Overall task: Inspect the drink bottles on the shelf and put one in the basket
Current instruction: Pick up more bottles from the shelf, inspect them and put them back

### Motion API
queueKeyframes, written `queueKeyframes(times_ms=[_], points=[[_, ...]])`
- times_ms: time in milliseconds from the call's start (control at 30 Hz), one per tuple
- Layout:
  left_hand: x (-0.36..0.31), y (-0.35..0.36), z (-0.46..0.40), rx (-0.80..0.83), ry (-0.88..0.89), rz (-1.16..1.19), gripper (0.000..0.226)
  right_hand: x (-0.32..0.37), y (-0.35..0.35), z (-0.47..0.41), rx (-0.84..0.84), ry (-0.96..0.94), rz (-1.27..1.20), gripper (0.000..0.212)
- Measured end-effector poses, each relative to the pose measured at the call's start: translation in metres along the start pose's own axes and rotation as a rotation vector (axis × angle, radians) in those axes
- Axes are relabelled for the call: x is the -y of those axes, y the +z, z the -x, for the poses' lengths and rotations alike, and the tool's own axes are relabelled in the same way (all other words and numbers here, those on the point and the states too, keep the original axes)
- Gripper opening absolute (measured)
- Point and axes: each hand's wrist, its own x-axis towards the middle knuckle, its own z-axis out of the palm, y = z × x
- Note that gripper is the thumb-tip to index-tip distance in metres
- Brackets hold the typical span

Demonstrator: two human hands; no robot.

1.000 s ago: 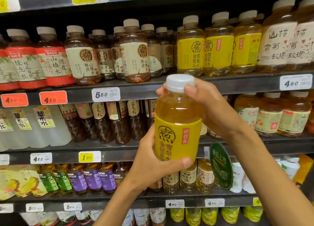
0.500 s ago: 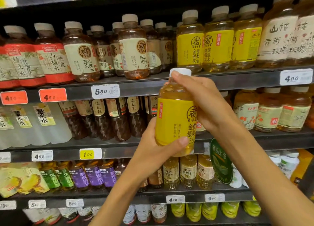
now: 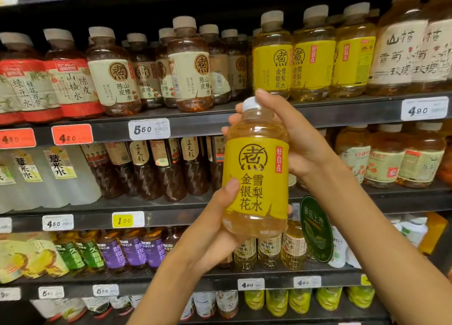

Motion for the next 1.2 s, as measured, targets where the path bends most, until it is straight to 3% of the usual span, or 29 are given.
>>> queueKeyframes(times_ms=[167,300,367,467,533,700,800,867,1067,1200], points=[[-0.006,0.0,0.0,-0.125,0.087,-0.473,0.093,0.005,0.0,-0.001,-0.177,-0.125,0.218,0.027],[0.0,0.001,-0.002,-0.155,0.118,-0.505,0.074,0.006,0.001,-0.001,-0.203,-0.106,0.281,0.025],[0.0,0.001,-0.001,-0.122,0.119,-0.402,0.067,0.009,-0.001,0.0,-0.156,-0.06,0.26,0.029],[-0.001,0.004,0.003,-0.051,0.057,-0.045,0.085,0.012,-0.005,0.002,-0.078,0.012,0.134,0.028],[-0.001,0.01,0.004,0.076,0.05,0.122,0.074,0.007,-0.006,0.002,-0.057,0.054,0.048,0.028],[0.005,0.014,0.004,0.18,-0.02,0.303,0.07,-0.007,0.001,-0.001,-0.009,0.029,-0.169,0.036],[0.006,0.008,0.005,0.152,-0.031,0.213,0.076,-0.008,-0.001,-0.001,-0.05,-0.022,-0.129,0.033],[0.003,0.0,0.006,0.051,0.004,0.065,0.08,-0.005,-0.003,0.0,-0.073,-0.03,-0.101,0.035],[-0.005,0.005,0.006,-0.093,0.049,-0.337,0.07,0.006,-0.008,-0.004,-0.192,-0.072,0.118,0.023],[0.005,0.01,0.0,-0.128,0.057,-0.295,0.053,0.005,-0.009,-0.003,-0.202,-0.053,0.203,0.026]])
